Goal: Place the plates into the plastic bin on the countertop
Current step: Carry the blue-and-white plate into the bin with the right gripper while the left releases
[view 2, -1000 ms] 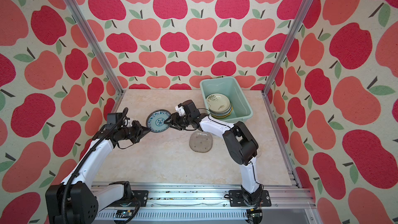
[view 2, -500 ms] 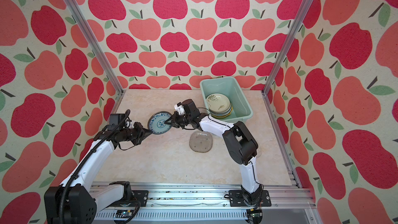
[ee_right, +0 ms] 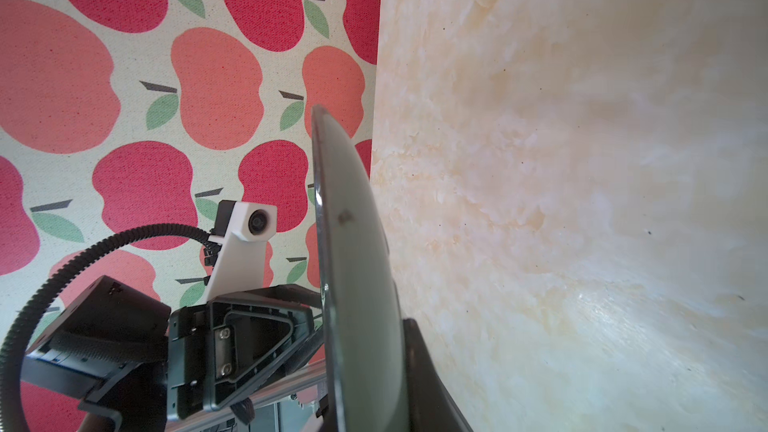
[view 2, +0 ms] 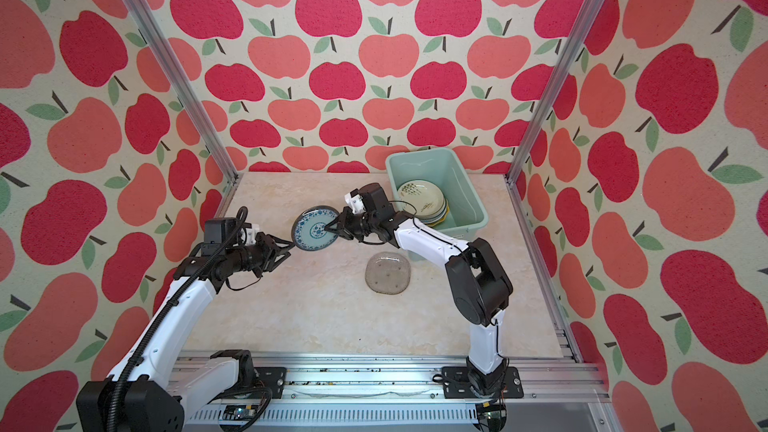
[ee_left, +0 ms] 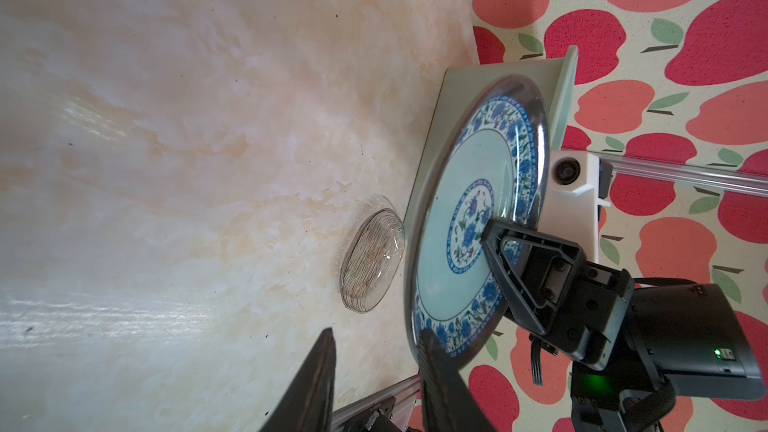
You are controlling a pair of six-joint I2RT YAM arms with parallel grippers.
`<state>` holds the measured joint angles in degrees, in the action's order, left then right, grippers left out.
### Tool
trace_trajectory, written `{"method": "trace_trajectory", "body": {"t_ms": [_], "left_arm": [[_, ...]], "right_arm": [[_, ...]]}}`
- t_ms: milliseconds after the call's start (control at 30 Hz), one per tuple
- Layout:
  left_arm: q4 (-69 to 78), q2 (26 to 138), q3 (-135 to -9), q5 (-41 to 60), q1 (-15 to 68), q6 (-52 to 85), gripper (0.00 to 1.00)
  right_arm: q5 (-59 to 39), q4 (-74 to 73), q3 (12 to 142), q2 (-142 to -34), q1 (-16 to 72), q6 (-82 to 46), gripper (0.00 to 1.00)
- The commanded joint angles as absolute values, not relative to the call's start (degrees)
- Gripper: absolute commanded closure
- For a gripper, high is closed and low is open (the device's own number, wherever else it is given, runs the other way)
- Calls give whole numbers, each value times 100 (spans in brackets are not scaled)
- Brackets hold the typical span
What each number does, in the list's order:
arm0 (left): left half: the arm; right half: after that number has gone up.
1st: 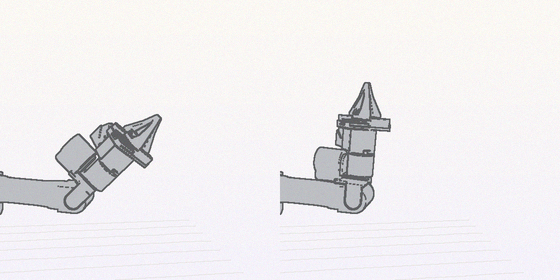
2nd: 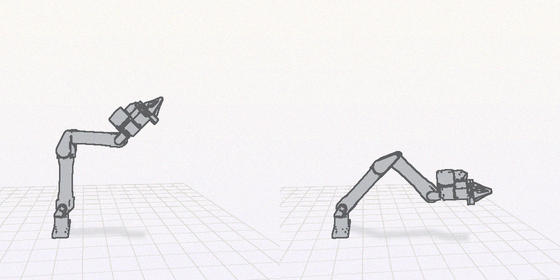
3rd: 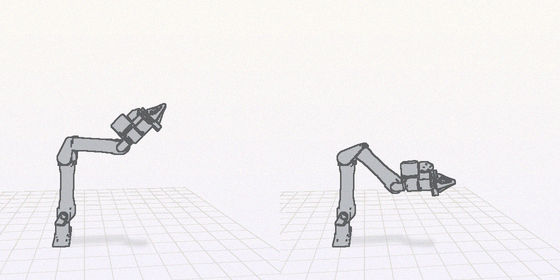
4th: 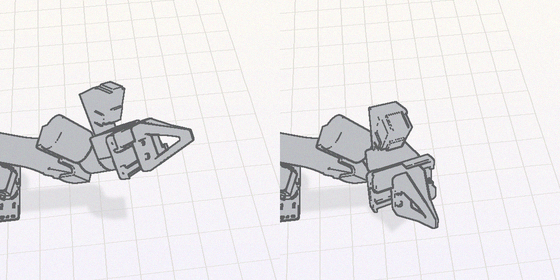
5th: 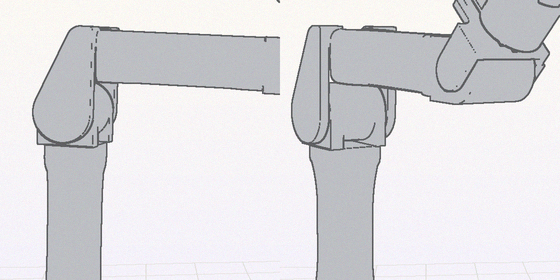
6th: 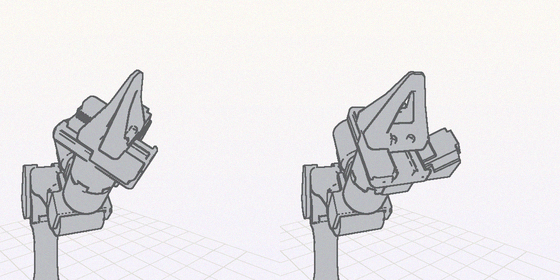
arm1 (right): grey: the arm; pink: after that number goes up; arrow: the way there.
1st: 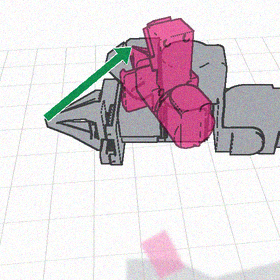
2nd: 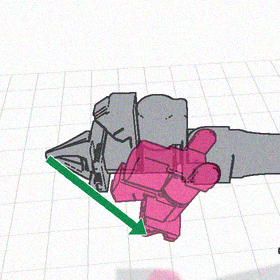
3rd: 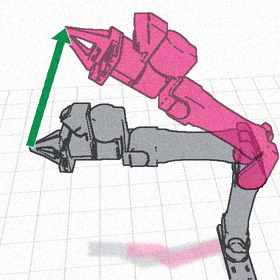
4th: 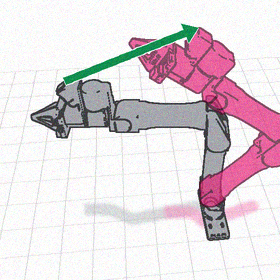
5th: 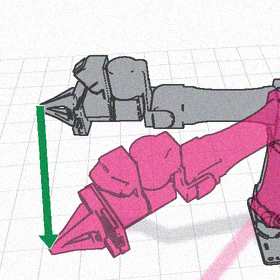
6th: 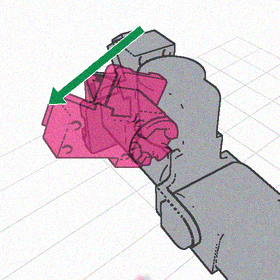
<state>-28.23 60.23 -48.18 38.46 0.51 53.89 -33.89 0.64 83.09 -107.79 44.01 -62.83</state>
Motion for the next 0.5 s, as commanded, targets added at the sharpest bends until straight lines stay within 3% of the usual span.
{"method": "trace_trajectory", "body": {"t_ms": [0, 233, 467], "left_arm": [[-2262, 5915, -4974, 3993, 61, 5292, 62], [-1135, 5709, -5151, 4333, 75, 5441, 47], [-1486, 5872, -6057, 4362, 159, 4877, 36]], "right_arm": [[-3358, 502, 8652, -10373, 4322, -5992, 100], [-3111, 1509, 9135, -9880, 3970, -5515, 100], [-2848, 2126, 9387, -9361, 3279, -5300, 100]]}}
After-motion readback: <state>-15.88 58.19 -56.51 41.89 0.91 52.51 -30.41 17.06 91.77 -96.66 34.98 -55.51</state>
